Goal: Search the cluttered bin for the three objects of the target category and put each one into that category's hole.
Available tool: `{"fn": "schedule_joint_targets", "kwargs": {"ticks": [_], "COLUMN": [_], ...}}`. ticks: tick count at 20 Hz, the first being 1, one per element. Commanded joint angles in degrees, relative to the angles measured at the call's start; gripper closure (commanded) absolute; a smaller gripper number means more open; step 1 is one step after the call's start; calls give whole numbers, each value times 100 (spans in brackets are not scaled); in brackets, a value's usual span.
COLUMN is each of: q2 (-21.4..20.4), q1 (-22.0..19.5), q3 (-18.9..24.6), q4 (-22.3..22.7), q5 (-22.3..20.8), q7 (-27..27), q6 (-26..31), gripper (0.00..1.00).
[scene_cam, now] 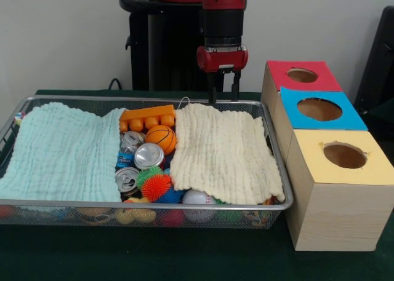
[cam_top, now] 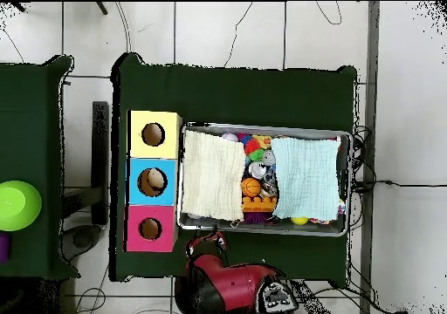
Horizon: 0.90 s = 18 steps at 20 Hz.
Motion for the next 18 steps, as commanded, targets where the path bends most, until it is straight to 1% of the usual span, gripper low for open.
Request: {"fn": "schedule_joint_targets", "kwargs": {"ticks": [1,11,18], "q2": [995,1089,1121], "q1": [-66,-21,-70], "q3": [242,76,74], "q4": [-1350,-1418,-1421], "q5": [370,353,300], "q7": [885,807,806], "q6": [-149,-325,-348], "gripper": [0,0,0]}}
